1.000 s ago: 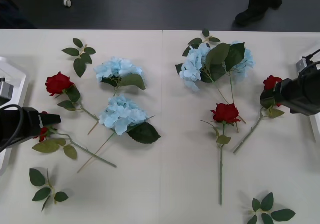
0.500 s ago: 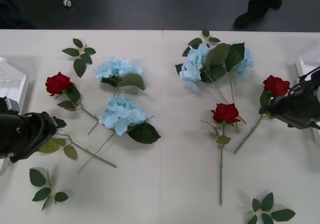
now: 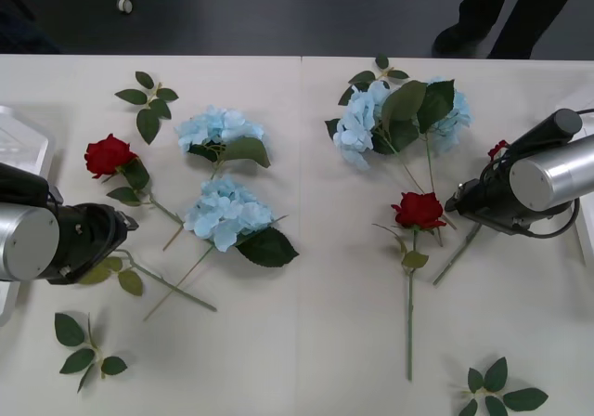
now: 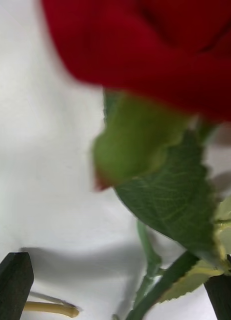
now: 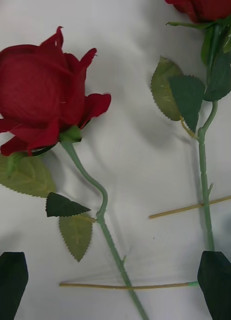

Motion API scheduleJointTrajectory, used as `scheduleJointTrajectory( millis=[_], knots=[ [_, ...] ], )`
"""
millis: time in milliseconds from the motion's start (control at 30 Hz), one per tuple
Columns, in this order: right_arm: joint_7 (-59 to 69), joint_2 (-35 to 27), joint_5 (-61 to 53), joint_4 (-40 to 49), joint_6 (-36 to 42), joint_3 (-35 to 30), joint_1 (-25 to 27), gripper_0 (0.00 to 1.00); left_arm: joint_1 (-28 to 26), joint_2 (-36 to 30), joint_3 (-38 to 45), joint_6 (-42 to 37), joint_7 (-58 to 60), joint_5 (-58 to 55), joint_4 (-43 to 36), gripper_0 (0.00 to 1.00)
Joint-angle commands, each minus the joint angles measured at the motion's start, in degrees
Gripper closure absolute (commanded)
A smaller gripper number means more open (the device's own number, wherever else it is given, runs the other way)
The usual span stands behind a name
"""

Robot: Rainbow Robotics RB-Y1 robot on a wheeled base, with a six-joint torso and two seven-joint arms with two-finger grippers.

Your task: Put the red flowers into the right box and the blue flowers into the left box

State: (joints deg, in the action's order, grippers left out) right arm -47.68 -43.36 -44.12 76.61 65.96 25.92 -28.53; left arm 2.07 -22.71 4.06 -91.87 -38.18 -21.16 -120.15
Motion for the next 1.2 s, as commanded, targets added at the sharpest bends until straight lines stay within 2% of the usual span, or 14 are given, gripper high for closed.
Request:
scheduleJointTrajectory(
  millis=[33, 100, 133, 167, 200, 233, 267, 300, 633, 900, 1133, 1167, 1200],
  knots=[
    [2.5, 0.12, 0.27, -0.23, -0.4, 0.09, -0.73, 0.0, 2.06, 1.53, 1.03, 1.87, 1.0, 1.3, 2.46, 0.0],
    [2.5, 0.12, 0.27, -0.23, -0.31, 0.62, -0.73, 0.0, 2.59, 1.61, 1.03, 2.75, 0.91, 1.65, 3.96, 0.0],
    [2.42, 0.12, 0.44, -0.23, -0.31, 1.33, -0.73, 0.04, 2.76, 1.61, 1.03, 3.36, 0.83, 1.91, 4.92, 0.0],
    [2.42, 0.03, 0.88, -0.23, -0.4, 1.85, -0.73, 0.14, 2.94, 1.61, 0.95, 3.8, 0.83, 2.0, 5.54, 0.0],
    [2.42, -0.15, 1.67, -0.23, -0.31, 2.56, -0.73, 0.34, 3.03, 1.61, 1.03, 4.42, 0.65, 2.26, 6.33, 0.0],
    [2.33, -0.23, 2.38, -0.32, -0.31, 3.26, -0.73, 0.7, 3.03, 1.61, 1.03, 4.94, 0.56, 2.35, 7.03, 0.0],
    [2.33, -0.5, 2.9, -0.32, -0.22, 4.23, -0.73, 0.94, 3.2, 1.7, 1.03, 5.56, 0.47, 2.53, 7.65, 0.0],
    [2.33, -0.67, 3.43, -0.41, -0.22, 4.93, -0.73, 1.0, 3.29, 1.61, 0.95, 6.09, 0.3, 2.7, 8.26, 0.0],
    [2.06, -1.55, 3.26, -1.46, 0.48, 6.25, -1.0, 1.0, 4.35, 1.61, -0.2, 11.71, -0.58, 4.11, 15.56, 0.0],
    [1.27, -4.63, 2.03, 1.97, 2.24, 5.54, -1.52, 1.0, 5.4, 2.4, -1.43, 12.41, -0.58, 6.13, 18.11, 0.0],
    [-0.66, -11.05, -7.03, 10.14, 10.5, -2.01, -2.05, 1.0, 5.4, 3.99, -1.43, 12.5, -0.58, 7.62, 18.55, 0.0],
    [-1.01, -12.28, -8.87, 11.28, 11.99, -3.33, -2.31, 1.0, 5.4, 3.99, -1.43, 12.5, -0.58, 7.54, 18.81, 0.02],
    [-2.16, -13.86, -11.07, 12.43, 13.66, -4.48, -2.67, 1.0, 5.49, 3.99, -1.43, 12.68, -0.58, 7.54, 19.25, 0.16]
  ],
)
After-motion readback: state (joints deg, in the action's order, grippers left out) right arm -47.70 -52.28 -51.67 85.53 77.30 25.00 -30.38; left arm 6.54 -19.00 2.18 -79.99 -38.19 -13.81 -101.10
